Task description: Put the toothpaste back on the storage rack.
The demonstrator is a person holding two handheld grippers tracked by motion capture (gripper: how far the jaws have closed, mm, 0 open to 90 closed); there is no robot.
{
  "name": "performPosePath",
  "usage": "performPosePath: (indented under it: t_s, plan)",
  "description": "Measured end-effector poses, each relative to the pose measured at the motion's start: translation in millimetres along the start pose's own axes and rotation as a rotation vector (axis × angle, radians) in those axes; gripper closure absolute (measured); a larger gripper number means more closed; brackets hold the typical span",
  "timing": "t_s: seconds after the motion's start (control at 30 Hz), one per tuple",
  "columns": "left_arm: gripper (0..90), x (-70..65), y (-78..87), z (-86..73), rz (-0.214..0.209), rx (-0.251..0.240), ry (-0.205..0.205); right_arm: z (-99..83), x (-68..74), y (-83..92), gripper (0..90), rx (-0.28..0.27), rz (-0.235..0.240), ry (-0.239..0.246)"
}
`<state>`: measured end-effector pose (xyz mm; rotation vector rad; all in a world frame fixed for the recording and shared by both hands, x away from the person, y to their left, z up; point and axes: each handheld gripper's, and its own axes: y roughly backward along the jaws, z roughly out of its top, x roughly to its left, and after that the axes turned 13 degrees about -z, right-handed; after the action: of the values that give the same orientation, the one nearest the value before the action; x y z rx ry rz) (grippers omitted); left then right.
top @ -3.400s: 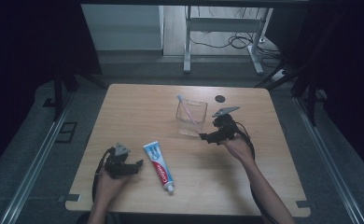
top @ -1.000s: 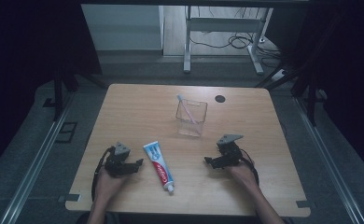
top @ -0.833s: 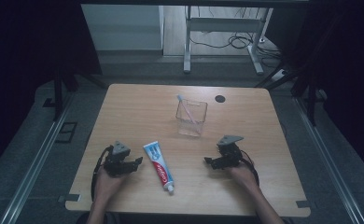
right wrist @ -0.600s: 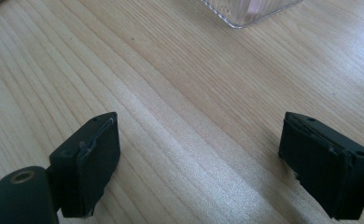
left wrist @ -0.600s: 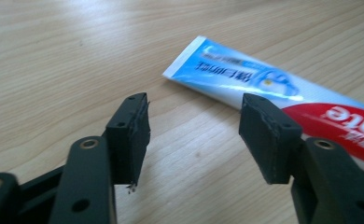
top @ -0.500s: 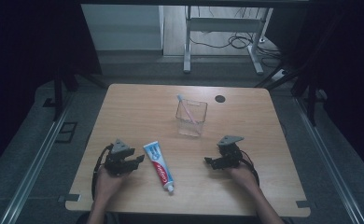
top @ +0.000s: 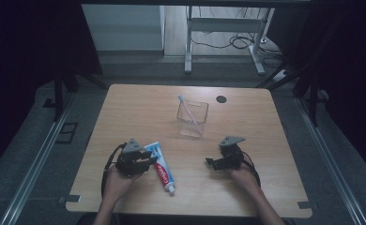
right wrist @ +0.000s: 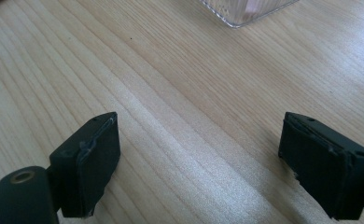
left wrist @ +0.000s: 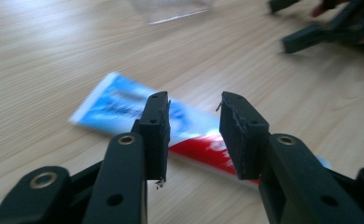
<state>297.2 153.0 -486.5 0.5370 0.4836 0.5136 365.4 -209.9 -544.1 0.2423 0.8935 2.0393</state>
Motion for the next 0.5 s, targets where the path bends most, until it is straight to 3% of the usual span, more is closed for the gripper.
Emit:
performPosePath:
  t_s: [0.17,0.5]
  plan:
    - [68.3,-15.1,-18.6,11.0,-0.051,0.048,-0.035,0.0,0.0,0.0,12.3,0.0,0.0,0.0]
    - [86.4,-34.7,-50.3,18.4,-0.104,0.161,-0.057,0.0,0.0,0.0,12.3,0.0,0.0,0.0]
